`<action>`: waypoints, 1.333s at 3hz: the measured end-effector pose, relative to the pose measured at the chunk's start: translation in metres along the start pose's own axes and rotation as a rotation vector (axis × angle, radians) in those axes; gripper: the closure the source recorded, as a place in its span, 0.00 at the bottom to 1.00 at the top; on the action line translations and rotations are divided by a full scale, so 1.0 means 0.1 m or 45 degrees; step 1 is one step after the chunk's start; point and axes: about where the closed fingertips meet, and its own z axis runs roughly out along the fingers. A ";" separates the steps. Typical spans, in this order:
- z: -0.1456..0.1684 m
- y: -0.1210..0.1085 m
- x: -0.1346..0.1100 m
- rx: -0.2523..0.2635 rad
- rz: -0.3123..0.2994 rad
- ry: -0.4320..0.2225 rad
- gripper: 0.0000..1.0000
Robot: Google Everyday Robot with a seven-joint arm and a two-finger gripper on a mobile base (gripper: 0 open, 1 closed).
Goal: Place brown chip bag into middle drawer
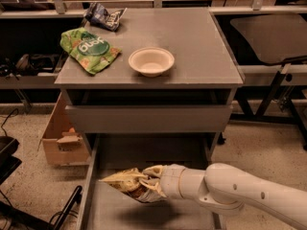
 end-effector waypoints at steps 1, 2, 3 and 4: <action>0.00 0.00 0.00 0.000 0.000 0.000 0.36; 0.00 0.00 0.00 0.000 0.000 0.000 0.12; 0.00 0.00 0.00 0.000 0.000 0.000 0.00; 0.00 0.01 -0.05 -0.011 -0.003 -0.018 0.00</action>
Offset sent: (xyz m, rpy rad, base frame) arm 0.0000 0.0000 0.0000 0.0000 0.0000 0.0000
